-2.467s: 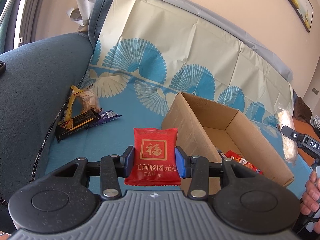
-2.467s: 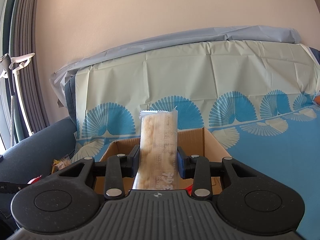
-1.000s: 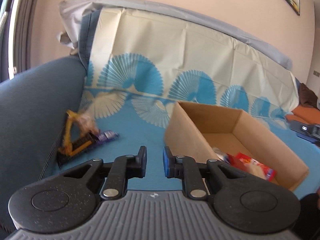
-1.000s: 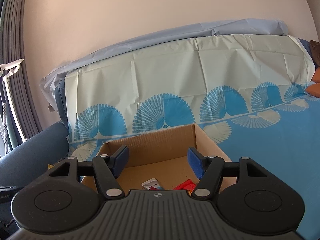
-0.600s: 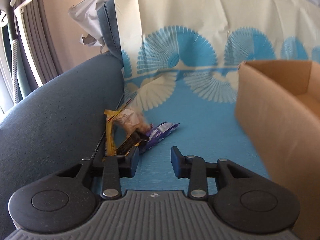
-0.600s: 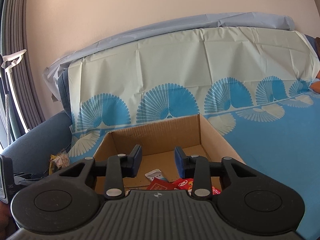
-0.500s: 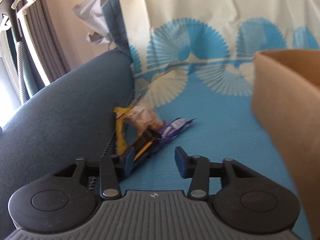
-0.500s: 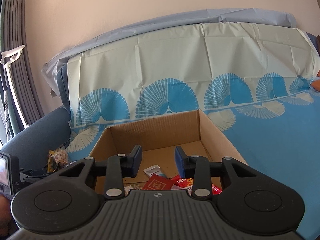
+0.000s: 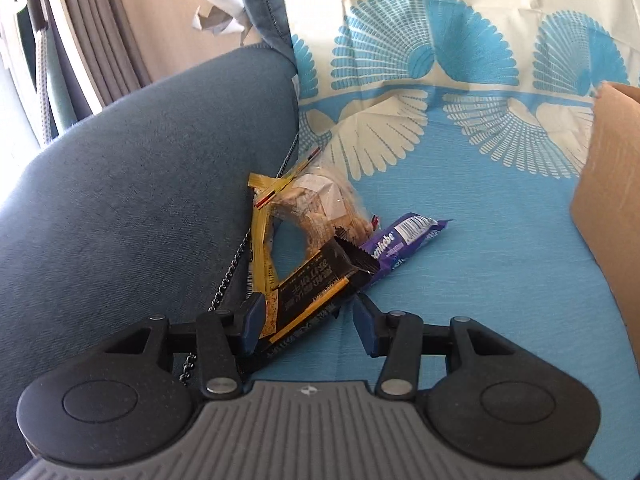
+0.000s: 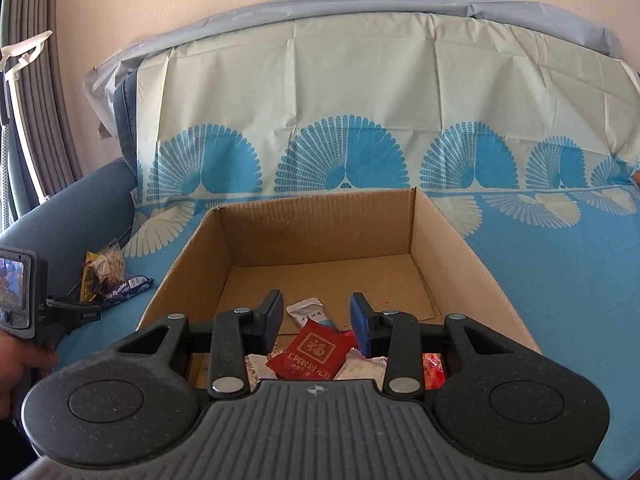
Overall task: Organize snacks
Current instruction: 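Move both open tools from the box to the snack pile on the sofa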
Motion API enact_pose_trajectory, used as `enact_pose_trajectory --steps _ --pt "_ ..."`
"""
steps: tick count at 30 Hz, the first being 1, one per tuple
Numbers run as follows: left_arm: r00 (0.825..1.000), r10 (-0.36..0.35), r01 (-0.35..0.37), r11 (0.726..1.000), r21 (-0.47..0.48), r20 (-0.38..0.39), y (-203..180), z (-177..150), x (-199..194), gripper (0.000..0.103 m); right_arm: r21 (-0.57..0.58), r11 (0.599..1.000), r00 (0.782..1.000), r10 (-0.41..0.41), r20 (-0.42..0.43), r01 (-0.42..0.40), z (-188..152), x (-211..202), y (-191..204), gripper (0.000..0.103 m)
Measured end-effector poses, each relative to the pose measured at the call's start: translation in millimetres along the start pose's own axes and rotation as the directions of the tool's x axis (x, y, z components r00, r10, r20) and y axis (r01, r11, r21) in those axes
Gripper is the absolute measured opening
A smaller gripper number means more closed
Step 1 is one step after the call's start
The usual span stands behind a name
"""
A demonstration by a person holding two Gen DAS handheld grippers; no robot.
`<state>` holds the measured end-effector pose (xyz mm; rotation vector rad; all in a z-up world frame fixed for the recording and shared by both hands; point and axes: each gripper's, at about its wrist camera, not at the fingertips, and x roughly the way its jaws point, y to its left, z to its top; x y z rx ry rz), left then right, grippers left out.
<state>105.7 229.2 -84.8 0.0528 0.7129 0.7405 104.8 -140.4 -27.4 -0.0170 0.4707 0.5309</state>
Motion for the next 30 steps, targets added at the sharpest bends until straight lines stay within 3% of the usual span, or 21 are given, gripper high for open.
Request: enact_pose_trajectory --steps 4,11,12,14,15,20,23,28,30 --pt "0.999 -0.026 0.025 0.999 -0.046 -0.018 5.2 2.3 6.0 0.053 0.000 1.000 0.999 -0.011 -0.034 0.011 3.5 8.9 0.4 0.046" --pt "0.998 -0.049 0.044 0.993 -0.109 -0.041 18.1 3.8 7.4 0.032 -0.006 1.000 0.998 0.010 -0.064 -0.011 9.7 21.5 12.8 0.046" --pt "0.998 -0.051 0.046 0.991 -0.124 -0.037 20.9 4.2 6.2 0.026 0.005 1.000 0.998 0.018 -0.061 -0.018 12.9 23.1 15.1 0.046" --pt "0.998 -0.055 0.048 0.986 -0.160 -0.035 27.4 4.8 3.6 0.006 0.011 0.999 0.998 0.036 -0.049 -0.035 21.6 26.9 24.4 0.048" --pt "0.998 -0.060 0.053 0.982 -0.179 -0.034 30.4 5.2 2.2 0.003 0.007 0.999 0.998 0.047 -0.042 -0.046 27.6 29.7 31.6 0.050" --pt "0.996 -0.087 0.085 0.958 -0.275 0.003 45.6 7.0 -9.1 0.000 -0.047 0.987 0.988 0.153 -0.006 -0.153 68.3 47.0 80.0 0.059" --pt "0.986 -0.168 0.156 0.908 -0.389 0.004 58.1 1.9 -20.2 0.000 -0.087 0.969 0.973 0.230 -0.004 -0.230 92.2 60.7 114.5 0.065" --pt "0.960 -0.280 0.225 0.751 -0.621 0.010 79.3 -17.3 -33.5 0.000 -0.148 0.927 0.939 0.340 -0.054 -0.345 115.6 90.9 172.3 0.074" --pt "0.958 -0.287 0.195 0.702 -0.685 -0.022 82.9 -24.6 -30.2 0.000 -0.158 0.912 0.926 0.368 -0.089 -0.378 116.0 105.1 192.9 0.078"
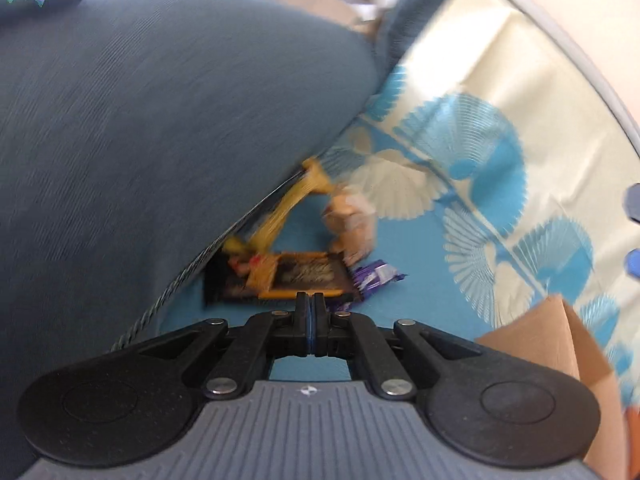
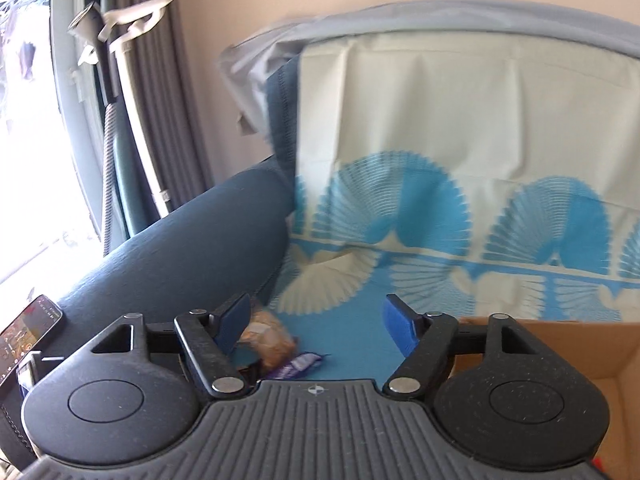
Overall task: Organize snacks
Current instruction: 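Move both open tools from the box to the snack pile on the sofa, then grasp the clear cracker bag with the right tool and lift it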
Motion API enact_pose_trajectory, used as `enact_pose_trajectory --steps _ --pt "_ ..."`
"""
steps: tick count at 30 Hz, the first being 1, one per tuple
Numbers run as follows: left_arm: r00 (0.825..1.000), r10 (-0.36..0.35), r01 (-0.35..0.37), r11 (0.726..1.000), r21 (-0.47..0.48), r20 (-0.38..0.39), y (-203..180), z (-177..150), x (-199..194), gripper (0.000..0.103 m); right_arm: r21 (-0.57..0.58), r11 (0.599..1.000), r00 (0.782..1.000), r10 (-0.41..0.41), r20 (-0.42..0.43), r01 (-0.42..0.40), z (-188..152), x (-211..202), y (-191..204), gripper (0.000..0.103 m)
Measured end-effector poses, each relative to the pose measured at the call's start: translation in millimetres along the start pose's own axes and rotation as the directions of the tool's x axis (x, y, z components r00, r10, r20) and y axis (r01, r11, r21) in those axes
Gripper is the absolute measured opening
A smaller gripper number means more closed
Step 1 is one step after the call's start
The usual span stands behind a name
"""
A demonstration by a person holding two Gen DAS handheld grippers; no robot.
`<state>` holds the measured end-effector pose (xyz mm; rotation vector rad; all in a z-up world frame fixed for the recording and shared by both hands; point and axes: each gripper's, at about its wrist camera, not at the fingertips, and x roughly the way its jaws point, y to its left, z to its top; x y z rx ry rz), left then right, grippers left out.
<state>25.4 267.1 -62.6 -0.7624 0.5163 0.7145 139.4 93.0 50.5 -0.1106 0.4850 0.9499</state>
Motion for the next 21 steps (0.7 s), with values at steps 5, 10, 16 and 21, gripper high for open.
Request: enact_pose_trajectory --steps 5,10,16,21 --pt "0.996 0.089 -0.091 0.993 -0.079 -0.022 7.2 -4.0 4.2 0.006 -0.049 0.998 0.993 0.041 -0.111 -0.047 -4.6 58.1 25.7 0.086" --pt "0.995 0.091 -0.089 0.994 -0.056 0.030 2.6 -2.5 1.8 0.044 -0.105 0.994 0.974 0.002 -0.226 -0.026 -17.5 125.0 39.8 0.092" --pt "0.998 0.058 -0.060 0.980 -0.189 -0.015 19.7 1.2 14.3 0.047 -0.118 0.989 0.942 0.045 -0.334 -0.090 -29.4 192.9 49.3 0.094" --pt "0.997 0.073 -0.074 0.979 -0.192 -0.010 19.8 2.3 17.1 0.047 -0.211 0.965 0.924 0.065 -0.377 -0.154 -39.9 224.4 62.0 0.095"
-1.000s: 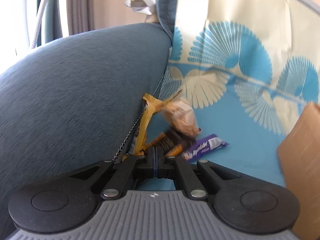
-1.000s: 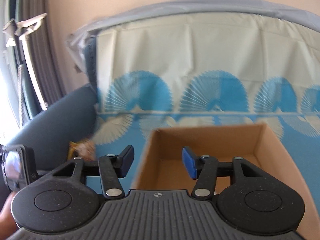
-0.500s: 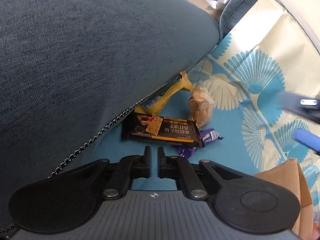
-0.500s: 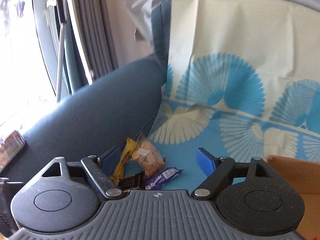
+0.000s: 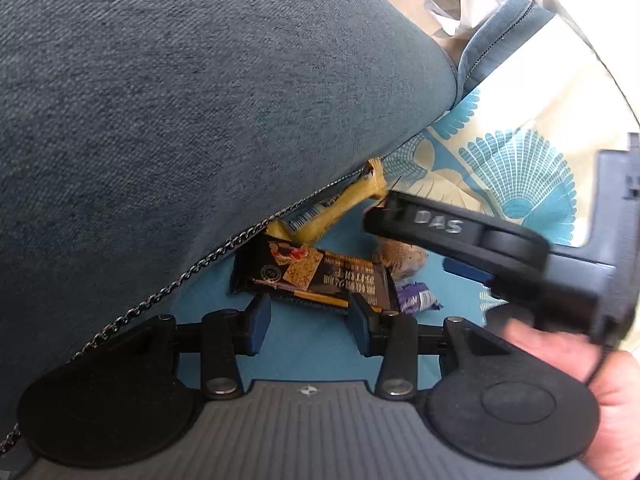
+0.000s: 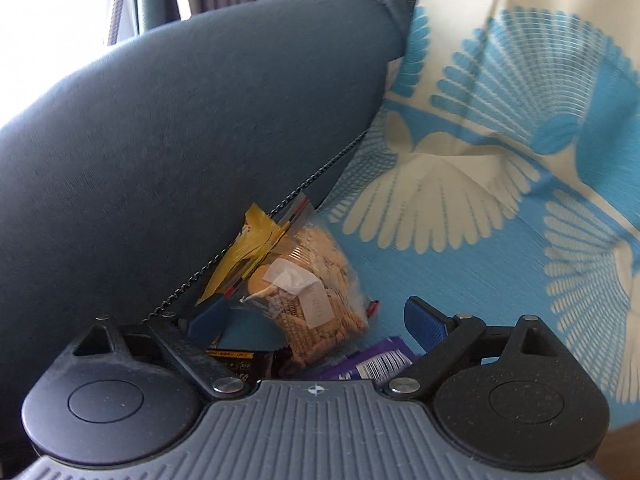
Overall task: Organize snacks
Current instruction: 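Grasp the clear cracker bag with the right tool and lift it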
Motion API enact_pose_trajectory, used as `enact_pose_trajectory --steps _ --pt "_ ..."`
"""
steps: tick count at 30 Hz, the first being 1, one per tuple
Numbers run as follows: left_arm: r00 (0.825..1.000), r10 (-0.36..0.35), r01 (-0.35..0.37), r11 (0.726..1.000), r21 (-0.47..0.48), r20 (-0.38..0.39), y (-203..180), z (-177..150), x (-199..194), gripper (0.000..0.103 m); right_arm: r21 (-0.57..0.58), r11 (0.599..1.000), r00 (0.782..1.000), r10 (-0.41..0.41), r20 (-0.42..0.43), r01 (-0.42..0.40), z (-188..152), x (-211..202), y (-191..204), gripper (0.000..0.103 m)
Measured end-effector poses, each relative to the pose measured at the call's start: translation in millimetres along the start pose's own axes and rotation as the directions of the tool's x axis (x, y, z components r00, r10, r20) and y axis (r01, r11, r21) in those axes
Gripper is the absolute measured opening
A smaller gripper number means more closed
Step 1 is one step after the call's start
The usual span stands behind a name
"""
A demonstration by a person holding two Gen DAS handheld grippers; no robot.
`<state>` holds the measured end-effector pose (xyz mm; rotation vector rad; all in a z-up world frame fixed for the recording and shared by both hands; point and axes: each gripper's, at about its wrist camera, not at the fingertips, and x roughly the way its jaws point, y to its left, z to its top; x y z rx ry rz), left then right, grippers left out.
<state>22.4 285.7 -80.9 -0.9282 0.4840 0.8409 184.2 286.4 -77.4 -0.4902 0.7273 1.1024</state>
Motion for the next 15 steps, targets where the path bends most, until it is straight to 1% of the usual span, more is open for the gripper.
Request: enact_pose_trajectory --steps 3,5,7,8,9,10,11,13,14,15 --pt "1.000 0.022 -0.022 1.000 0.012 0.018 -2.8 0.9 2.7 0.049 -0.043 0.999 1.000 0.011 -0.004 -0.011 2.6 11.6 5.6 0.095" --pt "0.999 0.027 -0.028 0.999 0.019 0.021 -3.1 0.7 3.9 0.054 -0.065 0.998 1.000 0.014 -0.003 -0.014 3.6 17.1 9.2 0.095" --pt "0.999 0.033 -0.034 0.999 0.019 0.027 -2.0 1.9 4.1 0.054 -0.090 0.996 1.000 0.013 0.002 -0.013 3.3 20.4 11.5 0.092" --pt "0.999 0.037 -0.037 0.999 0.018 0.031 -2.6 2.1 4.2 0.054 -0.101 0.995 1.000 0.012 0.008 -0.011 2.4 20.4 12.6 0.086" --pt "0.998 0.042 -0.042 0.999 0.018 0.037 -2.8 2.7 4.1 0.054 -0.111 0.994 1.000 0.009 0.011 -0.008 1.3 19.9 13.4 0.077" --pt "0.998 0.043 -0.044 0.999 0.016 0.039 -3.2 3.2 4.2 0.054 -0.120 0.993 1.000 0.004 0.009 -0.003 0.0 19.4 13.8 0.073" --pt "0.998 0.044 -0.044 0.999 0.015 0.042 -2.7 3.0 3.1 0.054 -0.127 0.992 1.000 -0.004 0.007 0.005 -0.9 18.7 13.7 0.061" --pt "0.998 0.048 -0.049 0.999 0.018 0.047 -3.4 3.0 3.0 0.054 -0.134 0.991 1.000 -0.013 0.010 0.014 -1.0 15.3 12.0 0.057" --pt "0.997 0.051 -0.052 0.998 0.019 0.049 -3.9 3.3 3.4 0.054 -0.136 0.990 1.000 -0.018 0.017 0.020 -0.9 13.1 10.9 0.052" --pt "0.997 0.055 -0.056 0.998 0.019 0.051 -4.1 3.7 3.8 0.054 -0.141 0.990 0.999 -0.029 0.022 0.032 -1.5 8.8 10.7 0.050"
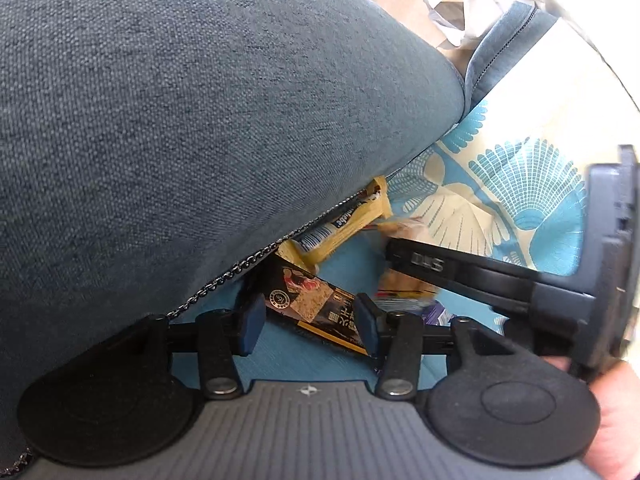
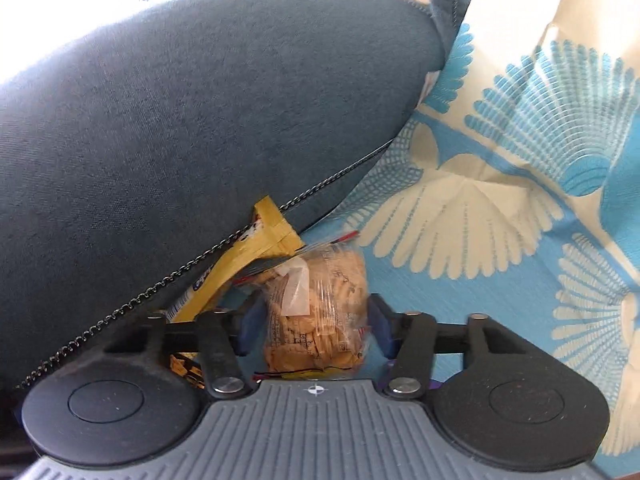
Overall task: Organize snacks
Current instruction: 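Grasp the clear cracker bag with the right tool and lift it, then grasp the dark brown biscuit bar with the left tool while the right tool holds the cracker bag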
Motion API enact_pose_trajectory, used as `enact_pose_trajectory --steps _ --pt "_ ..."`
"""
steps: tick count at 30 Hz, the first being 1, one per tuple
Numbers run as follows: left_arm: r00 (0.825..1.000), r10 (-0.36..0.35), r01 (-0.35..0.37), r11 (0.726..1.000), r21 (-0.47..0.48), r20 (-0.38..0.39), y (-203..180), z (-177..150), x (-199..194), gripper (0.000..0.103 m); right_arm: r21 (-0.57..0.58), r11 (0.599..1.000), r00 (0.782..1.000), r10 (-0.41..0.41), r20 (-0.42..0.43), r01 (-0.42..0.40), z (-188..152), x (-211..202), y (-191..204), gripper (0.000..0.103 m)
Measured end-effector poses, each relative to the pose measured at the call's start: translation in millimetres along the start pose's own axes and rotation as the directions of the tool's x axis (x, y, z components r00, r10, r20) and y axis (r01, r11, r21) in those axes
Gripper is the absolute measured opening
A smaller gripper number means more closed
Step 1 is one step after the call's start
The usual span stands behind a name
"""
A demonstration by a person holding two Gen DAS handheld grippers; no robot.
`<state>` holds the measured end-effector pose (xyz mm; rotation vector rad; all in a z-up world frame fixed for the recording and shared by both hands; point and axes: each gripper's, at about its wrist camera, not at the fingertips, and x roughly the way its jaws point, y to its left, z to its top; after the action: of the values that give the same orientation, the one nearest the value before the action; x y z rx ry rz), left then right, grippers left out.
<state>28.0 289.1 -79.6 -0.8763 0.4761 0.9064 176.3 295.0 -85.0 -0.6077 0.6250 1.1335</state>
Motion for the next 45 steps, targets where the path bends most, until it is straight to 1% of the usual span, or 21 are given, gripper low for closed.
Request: enact_pose_trajectory --steps 5,9,12,16,18,21,23,24,25,26,27,29,30,32,33,35,37,38,40,43,45 --pt "1.000 0.010 -0.010 1.000 0.012 0.005 0.7 1.3 0.9 0.054 0.000 0.996 0.996 -0.088 0.004 0.088 0.6 -34.0 -4.4 0.048" --pt "1.000 0.013 -0.013 0.999 0.031 0.005 0.8 -0.5 0.4 0.054 0.001 0.988 0.987 -0.157 0.023 0.157 -4.3 -84.1 -4.0 0.048" --pt "1.000 0.008 -0.008 0.999 0.044 0.002 1.9 -1.1 1.0 0.054 0.016 0.980 0.979 -0.201 0.034 0.201 -15.6 -127.4 0.7 0.048" --pt "0.999 -0.031 0.032 0.998 0.060 -0.024 8.4 -1.1 -0.3 0.054 0.062 0.974 0.973 -0.223 0.060 0.220 -41.4 -185.8 14.6 0.048" --pt "0.997 -0.057 0.061 0.995 0.073 -0.057 12.9 -1.5 -0.6 0.054 0.089 0.972 0.973 -0.222 0.061 0.217 -58.6 -209.3 25.4 0.048" --pt "0.989 -0.100 0.110 0.990 0.091 -0.107 20.1 -1.0 -2.9 0.053 0.060 0.972 0.972 -0.230 0.052 0.227 -83.7 -229.5 49.6 0.048" --pt "0.980 -0.125 0.148 0.978 0.150 -0.152 19.1 -2.9 -6.7 0.054 0.021 0.970 0.969 -0.242 0.042 0.242 -100.9 -238.9 70.9 0.048" --pt "0.972 -0.148 0.177 0.972 0.152 -0.183 20.4 -3.5 -8.8 0.054 0.010 0.971 0.970 -0.241 0.036 0.241 -109.0 -241.2 80.7 0.048" --pt "0.955 -0.204 0.235 0.963 0.132 -0.216 22.8 -2.7 -11.8 0.055 -0.007 0.971 0.970 -0.240 0.036 0.240 -116.6 -244.7 90.3 0.048" --pt "0.933 -0.278 0.310 0.943 0.118 -0.230 25.0 -1.9 -18.9 0.056 -0.028 0.968 0.968 -0.249 0.039 0.250 -124.1 -248.6 100.6 0.048" --pt "0.919 -0.326 0.357 0.926 0.120 -0.220 26.9 -0.9 -28.1 0.057 -0.050 0.964 0.965 -0.259 0.044 0.261 -131.6 -253.2 110.8 0.048" --pt "0.902 -0.392 0.419 0.895 0.153 -0.181 31.0 1.5 -51.4 0.060 -0.090 0.961 0.965 -0.258 0.055 0.262 -147.7 -263.1 129.6 0.048" --pt "0.888 -0.424 0.452 0.877 0.163 -0.179 33.9 2.9 -60.4 0.061 -0.105 0.960 0.965 -0.254 0.058 0.259 -155.9 -267.0 137.4 0.048" --pt "0.862 -0.473 0.504 0.839 0.204 -0.183 37.7 5.4 -76.2 0.061 -0.141 0.958 0.968 -0.242 0.068 0.250 -173.1 -274.4 152.5 0.048" --pt "0.858 -0.480 0.512 0.821 0.251 -0.182 37.3 6.5 -84.0 0.061 -0.154 0.956 0.967 -0.242 0.074 0.251 -181.4 -277.2 157.9 0.048" --pt "0.867 -0.462 0.496 0.777 0.387 -0.185 28.7 5.5 -97.2 0.061 -0.171 0.953 0.968 -0.237 0.087 0.248 -196.0 -277.7 164.7 0.048" --pt "0.892 -0.416 0.442 0.724 0.529 -0.176 19.8 -0.7 -103.6 0.061 -0.170 0.954 0.969 -0.235 0.080 0.246 -208.0 -270.9 165.9 0.048" --pt "0.903 -0.390 0.419 0.705 0.573 -0.181 16.8 -5.4 -102.8 0.061 -0.156 0.957 0.969 -0.234 0.076 0.244 -213.3 -266.4 165.2 0.048" --pt "0.904 -0.366 0.424 0.702 0.572 -0.222 14.2 -8.0 -94.0 0.061 -0.119 0.965 0.971 -0.229 0.063 0.235 -223.7 -257.7 165.0 0.048" --pt "0.928 -0.286 0.373 0.715 0.591 -0.240 6.6 -14.0 -75.3 0.061 -0.094 0.973 0.977 -0.209 0.039 0.212 -237.0 -244.2 167.5 0.048" --pt "0.936 -0.242 0.349 0.730 0.588 -0.256 8.3 -14.0 -60.7 0.061 -0.098 0.977 0.982 -0.186 0.038 0.189 -242.6 -236.6 169.9 0.048"
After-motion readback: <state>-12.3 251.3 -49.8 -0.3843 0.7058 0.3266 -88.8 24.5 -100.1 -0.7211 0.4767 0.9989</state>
